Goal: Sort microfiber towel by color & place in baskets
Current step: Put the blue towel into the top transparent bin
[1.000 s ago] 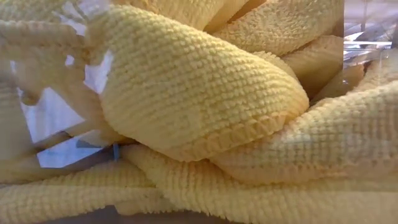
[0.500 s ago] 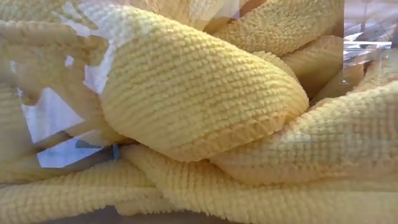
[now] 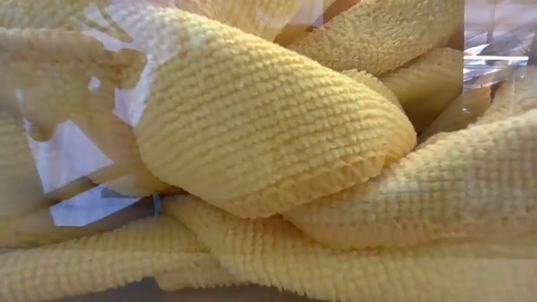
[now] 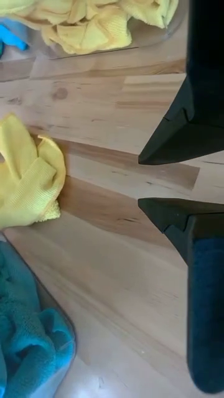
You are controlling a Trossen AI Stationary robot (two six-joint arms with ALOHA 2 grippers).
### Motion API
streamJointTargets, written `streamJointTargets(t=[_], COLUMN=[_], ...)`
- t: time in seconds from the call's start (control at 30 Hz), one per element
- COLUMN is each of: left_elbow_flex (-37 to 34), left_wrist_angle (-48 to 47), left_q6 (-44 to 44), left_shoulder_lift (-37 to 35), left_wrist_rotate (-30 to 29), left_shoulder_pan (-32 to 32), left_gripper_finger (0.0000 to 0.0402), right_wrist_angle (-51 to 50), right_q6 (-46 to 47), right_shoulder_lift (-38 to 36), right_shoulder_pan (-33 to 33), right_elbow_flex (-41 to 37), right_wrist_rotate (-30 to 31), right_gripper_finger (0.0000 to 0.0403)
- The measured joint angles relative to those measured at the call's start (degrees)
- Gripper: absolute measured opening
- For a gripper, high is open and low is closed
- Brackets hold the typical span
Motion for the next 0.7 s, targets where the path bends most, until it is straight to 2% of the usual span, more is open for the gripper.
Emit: streamJointTargets(t=[0.23, 0.4, 0.5, 0.7], left_elbow_flex=[0.00, 0.00, 0.00, 0.00], left_wrist_angle=[-0.46, -0.45, -0.36, 0.10], left_q6=[-0.08, -0.08, -0.08, -0.10], left_shoulder_lift=[0.00, 0.00, 0.00, 0.00], left_wrist_rotate=[0.00, -0.64, -1.12, -1.25], left_shoulder_pan=[0.00, 0.00, 0.00, 0.00], left_gripper_finger=[0.0085, 0.0085, 0.0085, 0.0085], right_wrist_angle=[28.59, 53.31, 59.27, 61.57], right_q6=[4.04, 5.06, 5.23, 6.41], right_shoulder_lift=[-17.46, -26.82, -27.31, -25.53], right_shoulder_pan=[-2.56, -3.39, -3.30, -4.50], right_elbow_flex=[-29.77, -47.27, -52.68, -56.44], right_wrist_rotate=[-1.02, -5.30, -5.20, -2.44], right_gripper_finger=[0.0129, 0.0129, 0.0129, 0.0129])
